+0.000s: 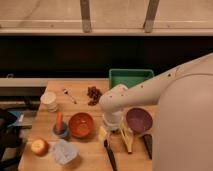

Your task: Place brush in table surface

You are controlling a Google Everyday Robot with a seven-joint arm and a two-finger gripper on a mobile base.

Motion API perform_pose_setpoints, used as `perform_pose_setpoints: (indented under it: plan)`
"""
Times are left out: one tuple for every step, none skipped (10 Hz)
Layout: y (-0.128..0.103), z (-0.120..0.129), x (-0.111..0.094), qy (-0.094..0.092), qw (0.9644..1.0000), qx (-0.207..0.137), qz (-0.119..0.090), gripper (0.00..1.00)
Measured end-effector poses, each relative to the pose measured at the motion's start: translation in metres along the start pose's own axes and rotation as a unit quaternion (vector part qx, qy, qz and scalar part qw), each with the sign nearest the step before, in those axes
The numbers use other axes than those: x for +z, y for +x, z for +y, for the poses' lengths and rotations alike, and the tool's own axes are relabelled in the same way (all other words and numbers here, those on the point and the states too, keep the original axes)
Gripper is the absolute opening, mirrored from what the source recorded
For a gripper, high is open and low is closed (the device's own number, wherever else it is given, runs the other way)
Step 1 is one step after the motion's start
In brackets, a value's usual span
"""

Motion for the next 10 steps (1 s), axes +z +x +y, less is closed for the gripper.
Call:
perform_pose_setpoints:
  plan:
    - [0.003,0.006,0.009,-0.009,0.9999,0.003,0.004,0.76]
    - [0.005,0.009,0.015,-0.016,0.9998,0.006,0.008,0.76]
    - [0.007,0.012,0.025,-0.025,0.9995,0.008,0.015,0.76]
    - [0.006,0.015,0.033,-0.029,0.9993,0.009,0.02,0.76]
    - [0.004,0.017,0.039,-0.03,0.9992,0.009,0.025,0.76]
    - [0.0,0.018,0.046,-0.03,0.999,0.01,0.031,0.76]
    - [-0.002,0.018,0.052,-0.03,0.9987,0.012,0.039,0.76]
    - [-0.003,0.016,0.059,-0.03,0.9981,0.017,0.05,0.76]
    - [-0.005,0.014,0.066,-0.032,0.9978,0.017,0.056,0.76]
    - [-0.007,0.012,0.074,-0.033,0.9973,0.02,0.063,0.76]
